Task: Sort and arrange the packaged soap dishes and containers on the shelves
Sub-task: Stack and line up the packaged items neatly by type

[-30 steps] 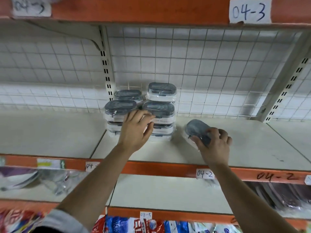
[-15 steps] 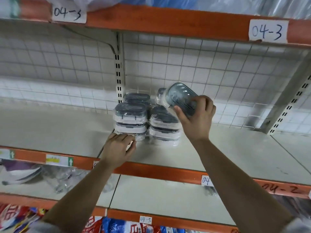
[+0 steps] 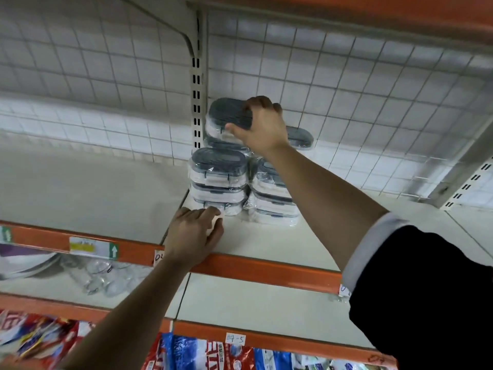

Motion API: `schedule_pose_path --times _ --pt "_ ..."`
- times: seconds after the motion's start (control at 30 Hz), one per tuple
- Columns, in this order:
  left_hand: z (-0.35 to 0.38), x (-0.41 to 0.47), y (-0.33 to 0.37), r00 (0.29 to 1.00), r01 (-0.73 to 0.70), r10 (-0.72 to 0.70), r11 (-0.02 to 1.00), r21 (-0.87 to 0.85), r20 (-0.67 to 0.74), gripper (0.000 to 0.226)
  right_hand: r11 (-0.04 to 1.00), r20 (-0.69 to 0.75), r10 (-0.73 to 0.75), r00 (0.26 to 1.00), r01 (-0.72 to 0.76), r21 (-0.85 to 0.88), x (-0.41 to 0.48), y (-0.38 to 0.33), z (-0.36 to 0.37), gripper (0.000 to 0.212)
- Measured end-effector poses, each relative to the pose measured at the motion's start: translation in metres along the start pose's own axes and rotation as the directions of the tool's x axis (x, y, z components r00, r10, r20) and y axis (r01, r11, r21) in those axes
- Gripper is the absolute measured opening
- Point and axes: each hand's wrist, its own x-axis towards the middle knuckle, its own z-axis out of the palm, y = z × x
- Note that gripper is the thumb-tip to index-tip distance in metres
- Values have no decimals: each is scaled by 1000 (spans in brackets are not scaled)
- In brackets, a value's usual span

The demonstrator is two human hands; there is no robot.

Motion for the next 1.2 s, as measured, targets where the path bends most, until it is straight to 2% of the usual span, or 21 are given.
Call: schedule_pose_path --times 0.17,0.27,0.4,0.6,0.97,1.2 --pt "3 -2 -6 999 -22 21 999 -32 -44 26 997 50 -24 998 27 -70 12 -8 20 63" --pt "4 -3 -8 998 -17 14 999 -48 -54 23 980 98 -65 993 82 -181 14 -13 33 57" --pt "3 -3 -8 999 -1 -2 998 -65 -34 21 962 81 -72 994 91 -259 13 -9 42 48" --pt "3 -3 -10 1000 28 -29 998 -54 -5 21 981 79 -86 993 98 -167 -4 -3 35 41" --pt "-4 -4 21 983 116 -127 990 84 135 34 1000 -96 2 995 0 18 -123 35 -14 30" --pt "7 -33 98 991 21 -24 1000 19 128 34 994 -80 44 996 -35 105 -217 61 -46 23"
